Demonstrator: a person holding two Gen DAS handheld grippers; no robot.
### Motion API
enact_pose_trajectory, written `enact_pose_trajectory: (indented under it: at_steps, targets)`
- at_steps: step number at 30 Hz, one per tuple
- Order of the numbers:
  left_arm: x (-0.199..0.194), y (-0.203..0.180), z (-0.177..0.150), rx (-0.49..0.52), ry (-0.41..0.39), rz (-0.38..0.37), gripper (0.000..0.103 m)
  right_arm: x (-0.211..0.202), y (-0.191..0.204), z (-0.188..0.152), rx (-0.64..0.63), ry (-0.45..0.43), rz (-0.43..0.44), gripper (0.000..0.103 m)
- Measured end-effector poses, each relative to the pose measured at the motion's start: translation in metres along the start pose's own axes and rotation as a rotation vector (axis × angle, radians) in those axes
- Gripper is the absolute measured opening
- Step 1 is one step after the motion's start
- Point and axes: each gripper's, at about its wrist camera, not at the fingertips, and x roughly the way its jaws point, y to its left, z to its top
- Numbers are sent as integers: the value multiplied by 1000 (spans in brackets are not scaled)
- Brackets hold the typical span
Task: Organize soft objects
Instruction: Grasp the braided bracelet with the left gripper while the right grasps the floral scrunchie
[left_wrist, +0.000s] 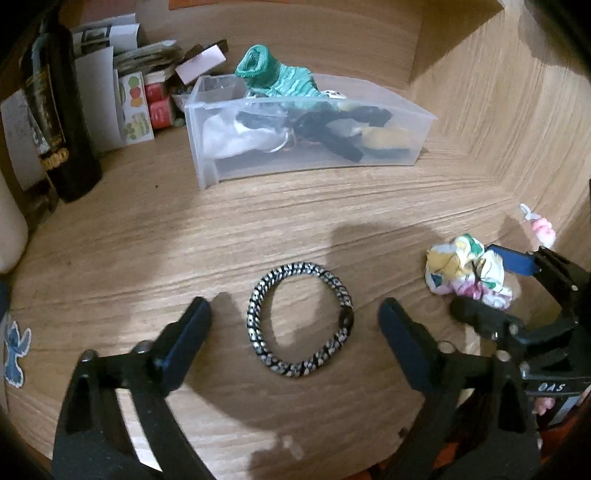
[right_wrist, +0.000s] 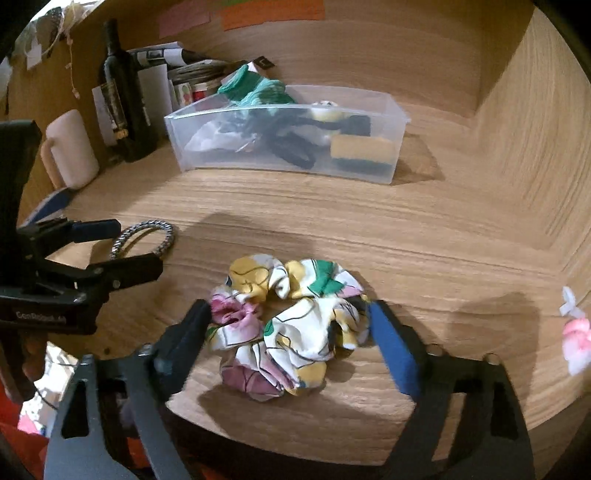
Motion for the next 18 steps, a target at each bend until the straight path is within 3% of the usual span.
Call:
enact_pose_trajectory:
  at_steps: [1, 3, 5, 6, 11, 18]
  targets:
    - [1, -1, 0, 6, -5, 5, 82, 0, -1, 1, 3, -3, -9, 73]
    - [1, -1, 1, 6, -15, 14, 73, 1, -3, 2, 5, -10, -14, 59]
    - [0, 0, 2, 6, -24, 17, 55, 2, -3, 4, 7, -14, -12, 48]
    - [0, 0, 3, 6, -25, 18, 50, 2, -4, 5, 8, -16, -7, 43]
    - [1, 5, 7, -8, -22, -3, 15, 3, -3, 6, 19, -24, 15, 28]
    - [-7, 12, 18, -36, -57, -25, 12, -1, -2, 13, 26, -55, 40, 22]
